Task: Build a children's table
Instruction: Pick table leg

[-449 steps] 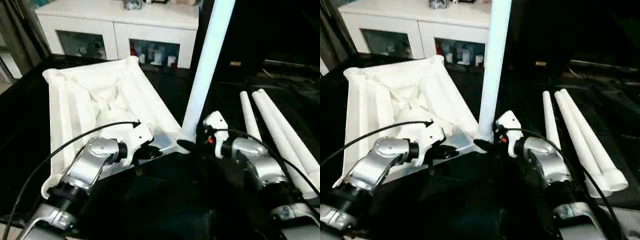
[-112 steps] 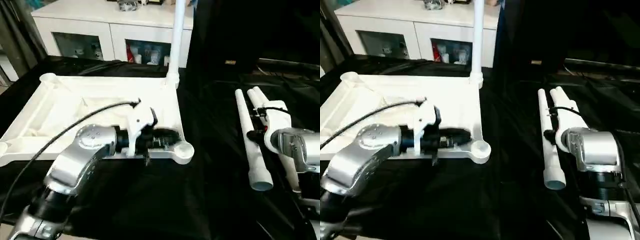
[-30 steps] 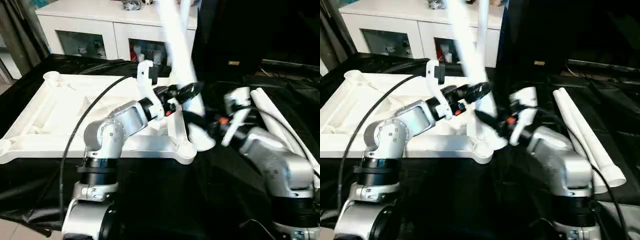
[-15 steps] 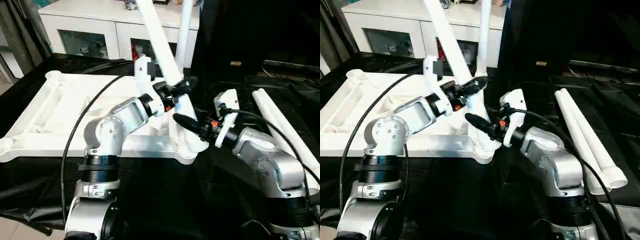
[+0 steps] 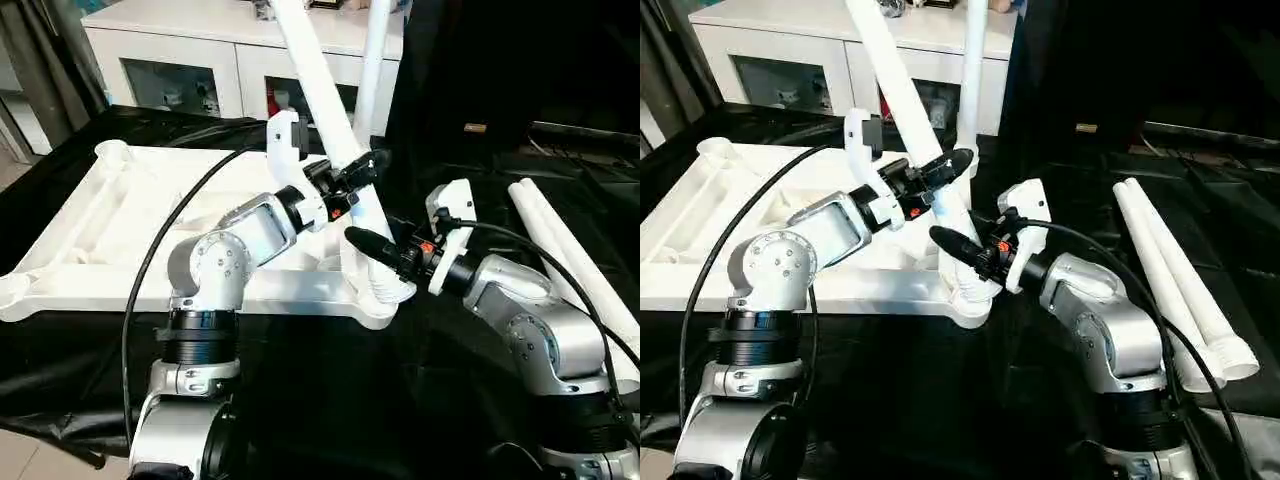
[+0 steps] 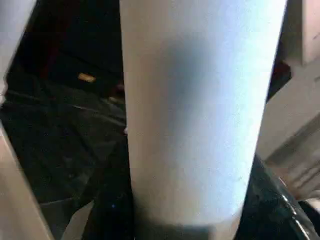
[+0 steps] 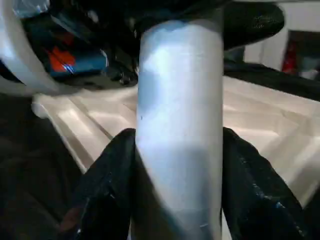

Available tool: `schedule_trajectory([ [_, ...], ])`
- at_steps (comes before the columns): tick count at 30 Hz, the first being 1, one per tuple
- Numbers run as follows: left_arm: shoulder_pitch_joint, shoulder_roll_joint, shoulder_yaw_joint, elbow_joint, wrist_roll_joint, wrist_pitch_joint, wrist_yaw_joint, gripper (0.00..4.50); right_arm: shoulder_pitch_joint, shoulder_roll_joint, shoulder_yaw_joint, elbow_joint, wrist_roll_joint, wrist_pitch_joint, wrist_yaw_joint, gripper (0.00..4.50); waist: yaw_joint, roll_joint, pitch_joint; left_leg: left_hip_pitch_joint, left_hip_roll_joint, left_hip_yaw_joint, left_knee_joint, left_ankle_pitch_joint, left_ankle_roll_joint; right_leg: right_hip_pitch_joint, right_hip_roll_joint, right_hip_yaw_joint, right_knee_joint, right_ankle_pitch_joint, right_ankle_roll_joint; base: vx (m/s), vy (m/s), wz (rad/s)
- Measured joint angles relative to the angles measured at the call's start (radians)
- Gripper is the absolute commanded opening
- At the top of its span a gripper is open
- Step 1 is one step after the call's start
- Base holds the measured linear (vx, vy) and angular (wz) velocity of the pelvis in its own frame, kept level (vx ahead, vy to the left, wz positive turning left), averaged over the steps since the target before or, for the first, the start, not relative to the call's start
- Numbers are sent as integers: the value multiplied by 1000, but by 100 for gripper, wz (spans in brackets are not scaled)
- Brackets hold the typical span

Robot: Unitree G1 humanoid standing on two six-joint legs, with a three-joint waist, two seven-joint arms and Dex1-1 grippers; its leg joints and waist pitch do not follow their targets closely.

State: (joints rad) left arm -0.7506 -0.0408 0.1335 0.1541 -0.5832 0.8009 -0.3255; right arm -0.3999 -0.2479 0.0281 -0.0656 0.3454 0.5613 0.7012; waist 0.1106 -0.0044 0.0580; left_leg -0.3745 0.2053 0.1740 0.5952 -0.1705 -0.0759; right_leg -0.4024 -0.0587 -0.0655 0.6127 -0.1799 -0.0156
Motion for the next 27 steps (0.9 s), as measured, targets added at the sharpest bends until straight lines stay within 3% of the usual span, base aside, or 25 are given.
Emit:
schedule_trajectory([
  [2, -8, 20, -17, 12, 58, -32, 40, 188, -9, -4, 29, 5, -51, -35, -21, 264, -2, 0, 0, 0, 0, 0, 0, 0, 0, 0, 0, 0, 0, 0, 1, 0, 0, 0],
  [5, -10, 42, -21, 46, 147, -80, 118, 188, -45, -7, 105, 12, -170, -91, -102, 296, -18, -1, 0, 0, 0, -1, 0, 0, 0, 0, 0, 0, 0, -1, 4, 0, 0, 0],
  [8, -19, 40, -24, 50, 171, -93, 148, 188, -64, 20, 174, 37, -243, -83, -172, 298, -20, -2, 1, -1, 0, -1, 0, 0, 0, 0, 0, 0, -1, -1, 4, 0, 0, 0],
  [11, -44, 35, -39, 46, 186, -114, 167, 187, -66, 65, 206, 72, -279, -54, -242, 298, -16, -4, 2, -3, 0, -1, 0, 0, 0, 0, 0, 0, -2, 1, 0, 0, 0, 0],
  [20, -46, 10, -40, 46, 194, -127, 187, 187, -112, 96, 214, 154, -309, -2, -297, 298, -21, -14, 7, -3, 0, -1, 0, 0, 1, -1, 0, 0, -1, 1, 0, 0, 0, 0],
  [27, -44, 5, -31, 46, 186, -126, 188, 186, -133, 124, 183, 187, -284, 24, -307, 249, -21, -16, 9, -3, 0, -1, 0, 0, 1, -1, 0, 0, -1, 1, 0, 0, 0, 0],
])
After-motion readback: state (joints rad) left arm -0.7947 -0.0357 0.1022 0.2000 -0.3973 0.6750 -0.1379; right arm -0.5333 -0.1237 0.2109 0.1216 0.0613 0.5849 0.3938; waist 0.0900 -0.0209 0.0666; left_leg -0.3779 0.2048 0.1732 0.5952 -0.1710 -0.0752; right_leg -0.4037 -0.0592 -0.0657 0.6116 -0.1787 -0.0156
